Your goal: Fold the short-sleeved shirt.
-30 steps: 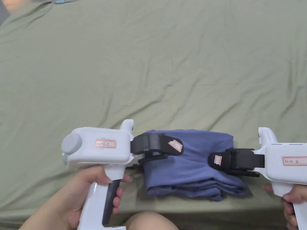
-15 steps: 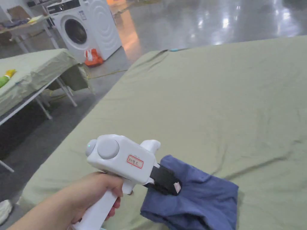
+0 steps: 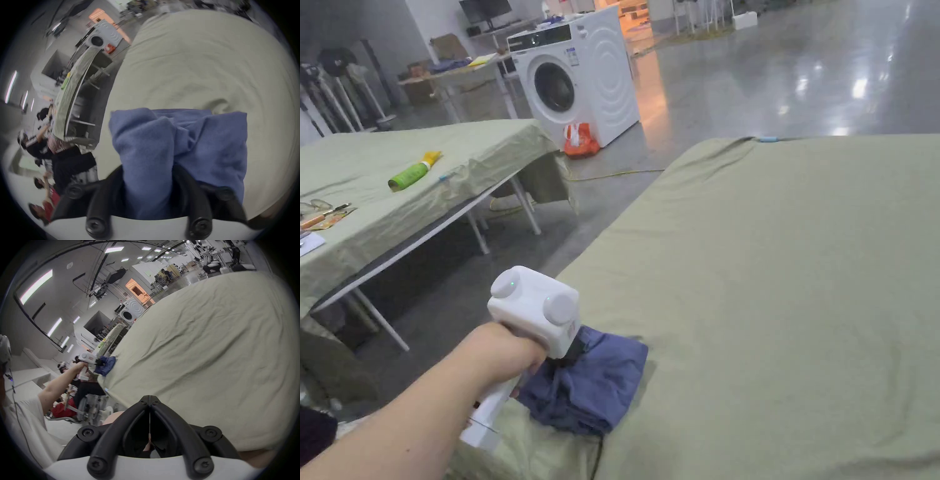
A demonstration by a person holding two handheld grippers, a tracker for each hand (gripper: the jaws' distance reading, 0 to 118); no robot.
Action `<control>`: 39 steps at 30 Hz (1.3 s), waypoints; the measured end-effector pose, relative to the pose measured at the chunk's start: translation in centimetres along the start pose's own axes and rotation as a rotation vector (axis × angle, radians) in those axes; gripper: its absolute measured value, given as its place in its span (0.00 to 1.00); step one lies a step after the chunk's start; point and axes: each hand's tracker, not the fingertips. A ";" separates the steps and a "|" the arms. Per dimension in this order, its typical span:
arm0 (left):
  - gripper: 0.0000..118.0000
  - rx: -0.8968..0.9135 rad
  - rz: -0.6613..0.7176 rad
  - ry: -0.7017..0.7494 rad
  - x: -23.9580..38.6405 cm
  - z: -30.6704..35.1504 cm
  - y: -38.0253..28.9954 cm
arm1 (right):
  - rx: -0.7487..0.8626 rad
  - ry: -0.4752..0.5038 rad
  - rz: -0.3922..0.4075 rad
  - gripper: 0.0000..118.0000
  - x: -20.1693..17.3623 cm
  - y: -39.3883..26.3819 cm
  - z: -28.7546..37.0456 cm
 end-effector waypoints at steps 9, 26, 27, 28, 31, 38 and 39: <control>0.12 0.480 0.222 -0.165 1.8 14.6 -8.1 | 0.109 -0.110 0.120 0.03 -1.0 0.4 2.9; 0.00 1.131 0.281 -0.318 32.7 32.7 -14.9 | 0.689 -0.722 0.535 0.03 -4.0 1.5 8.7; 0.00 1.138 0.271 -0.343 33.6 33.3 -15.0 | 0.702 -0.753 0.538 0.03 -4.1 1.2 8.9; 0.00 1.145 0.268 -0.349 34.6 33.8 -15.1 | 0.709 -0.769 0.535 0.03 -3.9 1.1 9.0; 0.00 1.206 0.220 -0.319 36.2 35.2 -15.2 | 0.732 -0.784 0.514 0.03 -3.1 0.8 9.5; 0.33 1.248 0.295 -0.364 36.5 36.2 -15.5 | 0.774 -0.815 0.498 0.17 -2.6 0.2 9.9; 0.66 1.249 0.284 -0.357 36.5 36.2 -15.5 | 0.774 -0.822 0.496 0.33 -2.5 0.2 9.9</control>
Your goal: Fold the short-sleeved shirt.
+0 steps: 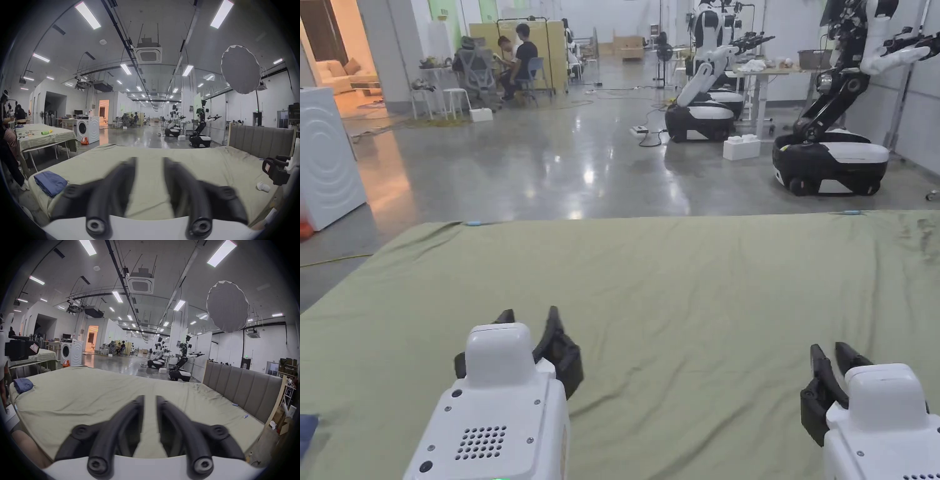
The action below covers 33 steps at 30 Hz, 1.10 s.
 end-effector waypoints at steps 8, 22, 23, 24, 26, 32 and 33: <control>1.00 0.025 -0.026 0.020 -0.4 0.7 -1.0 | 0.026 -0.041 0.002 1.00 -0.4 -0.8 -0.1; 1.00 0.054 -0.034 0.009 -1.0 0.7 -1.1 | -0.002 0.040 -0.157 1.00 0.9 0.1 -0.7; 1.00 0.051 -0.036 -0.005 -1.0 0.6 -1.1 | -0.025 0.026 -0.163 1.00 1.0 0.5 -0.8; 1.00 0.051 -0.039 -0.008 -1.2 0.7 -1.0 | -0.041 0.010 -0.147 1.00 0.9 0.9 -0.8; 1.00 0.052 -0.041 -0.001 -1.1 0.6 -0.9 | -0.011 0.008 -0.116 1.00 0.8 1.2 -0.5; 1.00 0.029 0.002 -0.019 -1.3 0.3 -0.1 | 0.027 0.130 -0.114 1.00 0.7 2.0 0.8; 1.00 0.026 0.007 -0.029 -1.3 0.3 0.1 | 0.028 0.136 -0.113 1.00 0.6 2.3 1.1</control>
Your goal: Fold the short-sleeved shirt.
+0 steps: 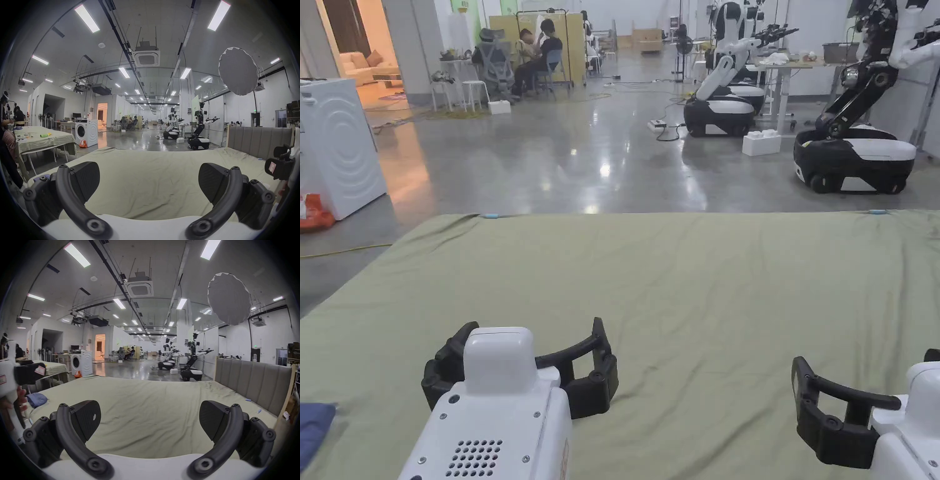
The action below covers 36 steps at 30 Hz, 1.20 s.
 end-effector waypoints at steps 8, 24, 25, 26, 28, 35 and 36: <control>1.00 0.034 -0.016 -0.013 0.4 0.4 1.3 | -0.021 0.023 -0.048 1.00 -0.3 1.6 0.6; 1.00 0.059 -0.029 -0.064 1.6 0.8 2.2 | -0.008 -0.132 0.030 1.00 -0.2 -0.1 -0.6; 1.00 0.060 -0.031 -0.062 1.7 0.8 2.1 | -0.020 -0.134 0.015 1.00 -0.1 -0.1 -0.5; 1.00 0.059 -0.031 -0.061 1.8 0.8 2.1 | -0.015 -0.097 0.003 1.00 0.2 -0.2 -0.2; 1.00 0.056 -0.030 -0.064 1.7 0.8 1.9 | 0.007 -0.100 0.043 1.00 -0.1 -0.2 0.2; 1.00 0.032 -0.004 -0.069 2.0 0.6 1.6 | 0.013 -0.164 0.070 1.00 -2.3 0.4 0.0; 1.00 0.032 -0.006 -0.070 2.1 0.6 1.6 | 0.004 -0.156 0.070 1.00 -2.4 0.5 -0.1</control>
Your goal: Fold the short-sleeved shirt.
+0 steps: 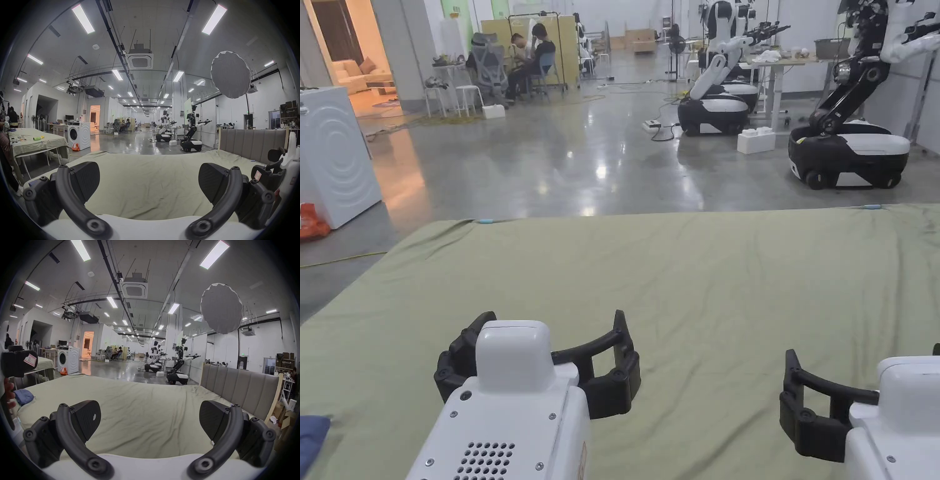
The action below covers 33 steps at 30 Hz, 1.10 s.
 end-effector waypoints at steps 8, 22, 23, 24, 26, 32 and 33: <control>1.00 0.008 -0.015 0.005 0.0 0.0 -0.2 | -0.010 0.051 -0.019 1.00 -0.7 0.3 -0.1; 1.00 0.004 -0.016 0.017 0.2 -0.4 -0.6 | -0.015 0.043 -0.051 1.00 -0.3 0.5 -1.0; 1.00 0.005 -0.019 0.018 0.3 -0.5 -0.6 | -0.016 0.040 -0.051 1.00 -0.3 0.5 -1.1; 1.00 0.006 -0.021 0.020 0.3 -0.5 -0.6 | -0.015 0.039 -0.049 1.00 -0.4 0.4 -1.2; 1.00 0.003 -0.024 0.020 0.4 -0.6 -0.6 | -0.012 0.035 -0.041 1.00 -0.5 0.4 -1.4; 1.00 0.000 -0.031 0.025 0.6 -0.5 -0.8 | -0.022 0.047 -0.045 1.00 -0.6 0.3 -1.6; 1.00 -0.004 -0.034 0.027 0.6 -0.6 -0.9 | -0.025 0.051 -0.046 1.00 -0.6 0.3 -1.6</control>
